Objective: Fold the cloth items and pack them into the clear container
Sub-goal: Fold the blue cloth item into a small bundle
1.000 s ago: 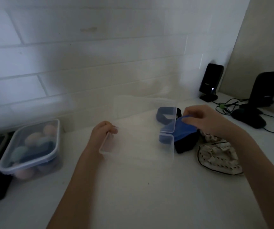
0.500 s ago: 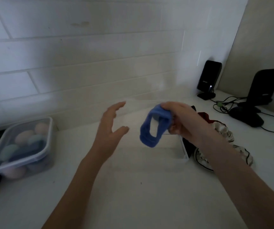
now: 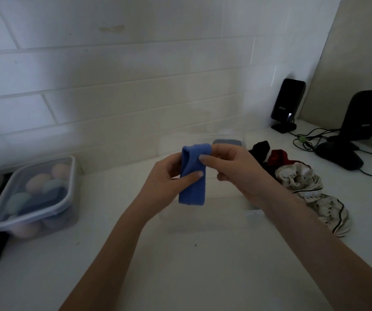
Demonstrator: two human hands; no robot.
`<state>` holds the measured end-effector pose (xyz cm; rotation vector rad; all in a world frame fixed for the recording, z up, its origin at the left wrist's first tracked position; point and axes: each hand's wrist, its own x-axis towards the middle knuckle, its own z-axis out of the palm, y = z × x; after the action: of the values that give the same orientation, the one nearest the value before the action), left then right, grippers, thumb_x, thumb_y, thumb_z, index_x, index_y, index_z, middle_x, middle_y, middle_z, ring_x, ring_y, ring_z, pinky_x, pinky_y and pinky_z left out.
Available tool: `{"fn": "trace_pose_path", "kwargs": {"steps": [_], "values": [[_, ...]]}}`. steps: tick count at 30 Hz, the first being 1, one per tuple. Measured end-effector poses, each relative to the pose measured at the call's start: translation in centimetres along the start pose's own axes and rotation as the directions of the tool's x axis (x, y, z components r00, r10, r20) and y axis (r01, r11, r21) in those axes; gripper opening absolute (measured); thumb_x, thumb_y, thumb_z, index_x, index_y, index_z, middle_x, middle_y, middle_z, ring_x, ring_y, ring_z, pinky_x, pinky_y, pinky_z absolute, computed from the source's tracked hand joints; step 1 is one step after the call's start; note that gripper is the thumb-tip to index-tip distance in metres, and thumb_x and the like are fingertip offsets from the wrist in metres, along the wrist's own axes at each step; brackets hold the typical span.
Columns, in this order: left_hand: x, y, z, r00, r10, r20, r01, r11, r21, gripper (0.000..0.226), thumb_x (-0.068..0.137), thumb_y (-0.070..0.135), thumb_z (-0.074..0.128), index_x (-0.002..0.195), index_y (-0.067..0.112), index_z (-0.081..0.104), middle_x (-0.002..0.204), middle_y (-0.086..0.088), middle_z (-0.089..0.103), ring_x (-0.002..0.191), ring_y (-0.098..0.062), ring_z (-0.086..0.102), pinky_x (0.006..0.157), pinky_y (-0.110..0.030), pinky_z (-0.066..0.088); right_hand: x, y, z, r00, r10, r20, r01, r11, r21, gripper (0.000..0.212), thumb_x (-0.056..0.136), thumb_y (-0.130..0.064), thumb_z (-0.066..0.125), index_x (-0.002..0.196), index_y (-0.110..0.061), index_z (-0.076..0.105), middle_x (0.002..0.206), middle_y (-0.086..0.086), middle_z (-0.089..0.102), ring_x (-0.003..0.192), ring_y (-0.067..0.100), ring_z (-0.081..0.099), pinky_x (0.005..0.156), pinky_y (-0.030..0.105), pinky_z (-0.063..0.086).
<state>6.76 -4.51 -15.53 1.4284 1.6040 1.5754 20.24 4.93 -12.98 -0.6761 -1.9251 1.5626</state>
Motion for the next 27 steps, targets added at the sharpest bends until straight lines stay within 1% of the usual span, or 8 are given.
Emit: {"fn": "trace_pose_path", "kwargs": {"steps": [3, 7, 11, 14, 17, 20, 23, 27], "values": [[-0.1, 0.2, 0.0, 1.000, -0.024, -0.015, 0.023, 0.999, -0.035, 0.022, 0.081, 0.015, 0.069, 0.092, 0.033, 0.062, 0.082, 0.015, 0.072, 0.078, -0.001, 0.069, 0.068, -0.019, 0.056, -0.2, -0.3, 0.3, 0.999, -0.019, -0.036, 0.017, 0.999, -0.052, 0.007, 0.089, -0.024, 0.060, 0.083, -0.020, 0.063, 0.074, -0.003, 0.056, 0.062, 0.005, 0.049, 0.057, 0.021, 0.038], [-0.2, 0.6, 0.0, 0.998, -0.058, 0.009, 0.059, 0.992, -0.116, 0.020, 0.078, 0.027, 0.065, 0.098, 0.028, 0.064, 0.092, 0.004, 0.074, 0.086, -0.015, 0.071, 0.075, -0.027, 0.058, -0.2, -0.5, 0.5, 0.993, -0.102, -0.053, 0.099, 0.993, -0.065, 0.014, 0.088, -0.019, 0.062, 0.081, -0.009, 0.055, 0.064, -0.002, 0.058, 0.049, -0.002, 0.051, 0.046, 0.011, 0.039], [-0.4, 0.8, 0.1, 0.994, -0.105, 0.042, 0.111, 0.981, -0.161, 0.013, 0.084, 0.018, 0.062, 0.096, 0.022, 0.065, 0.084, 0.003, 0.076, 0.081, -0.020, 0.073, 0.069, -0.027, 0.058, 0.1, 0.3, 0.8, 0.966, -0.211, -0.153, 0.180, 0.965, -0.192, 0.025, 0.083, -0.028, 0.068, 0.092, -0.012, 0.051, 0.076, 0.000, 0.059, 0.062, 0.012, 0.055, 0.057, 0.027, 0.050], [-0.5, 0.8, 0.3, 0.990, -0.131, 0.051, 0.135, 0.987, -0.089, 0.012, 0.082, 0.024, 0.064, 0.093, 0.019, 0.067, 0.088, -0.004, 0.075, 0.081, -0.022, 0.073, 0.074, -0.034, 0.060, 0.1, 0.3, 0.7, 0.973, -0.213, -0.091, 0.194, 0.963, -0.185, 0.024, 0.086, -0.029, 0.064, 0.106, -0.017, 0.057, 0.086, -0.004, 0.058, 0.070, 0.013, 0.055, 0.067, 0.028, 0.049], [-0.6, 0.9, 0.3, 0.989, -0.126, 0.070, 0.130, 0.990, -0.046, 0.022, 0.076, 0.033, 0.065, 0.091, 0.016, 0.069, 0.088, -0.009, 0.075, 0.080, -0.024, 0.072, 0.077, -0.039, 0.059, 0.0, 0.1, 0.8, 0.950, -0.312, -0.001, 0.303, 0.925, -0.230, 0.008, 0.090, -0.018, 0.059, 0.091, -0.012, 0.063, 0.077, -0.007, 0.060, 0.072, 0.009, 0.055, 0.068, 0.028, 0.046], [-0.7, 0.9, 0.4, 0.984, -0.137, 0.114, 0.141, 0.990, -0.028, 0.033, 0.067, 0.038, 0.069, 0.094, 0.019, 0.067, 0.093, -0.009, 0.074, 0.084, -0.024, 0.072, 0.079, -0.040, 0.059, 0.0, 0.1, 1.1, 0.959, -0.282, -0.039, 0.274, 0.951, -0.142, 0.013, 0.093, -0.016, 0.054, 0.085, -0.007, 0.061, 0.067, -0.004, 0.056, 0.056, -0.001, 0.052, 0.053, 0.014, 0.042], [-0.7, 0.8, 0.4, 0.975, -0.145, 0.166, 0.134, 0.988, 0.076, 0.023, 0.073, 0.033, 0.074, 0.092, 0.020, 0.068, 0.084, 0.000, 0.076, 0.079, -0.017, 0.073, 0.074, -0.032, 0.059, -0.1, -0.1, 1.2, 0.974, -0.216, -0.071, 0.213, 0.976, -0.054, 0.014, 0.094, -0.019, 0.051, 0.084, -0.013, 0.059, 0.066, -0.002, 0.058, 0.056, 0.001, 0.056, 0.052, 0.018, 0.047], [-0.8, 0.8, 0.5, 0.994, -0.086, 0.073, 0.068, 0.973, 0.219, 0.009, 0.076, 0.025, 0.073, 0.076, 0.018, 0.067, 0.067, 0.006, 0.070, 0.058, -0.006, 0.067, 0.059, -0.021, 0.056, -0.2, 0.0, 1.3, 0.985, -0.141, -0.102, 0.150, 0.985, 0.084, 0.023, 0.093, -0.022, 0.052, 0.107, -0.006, 0.061, 0.072, 0.011, 0.057, 0.061, 0.012, 0.054, 0.051, 0.020, 0.043]]}}
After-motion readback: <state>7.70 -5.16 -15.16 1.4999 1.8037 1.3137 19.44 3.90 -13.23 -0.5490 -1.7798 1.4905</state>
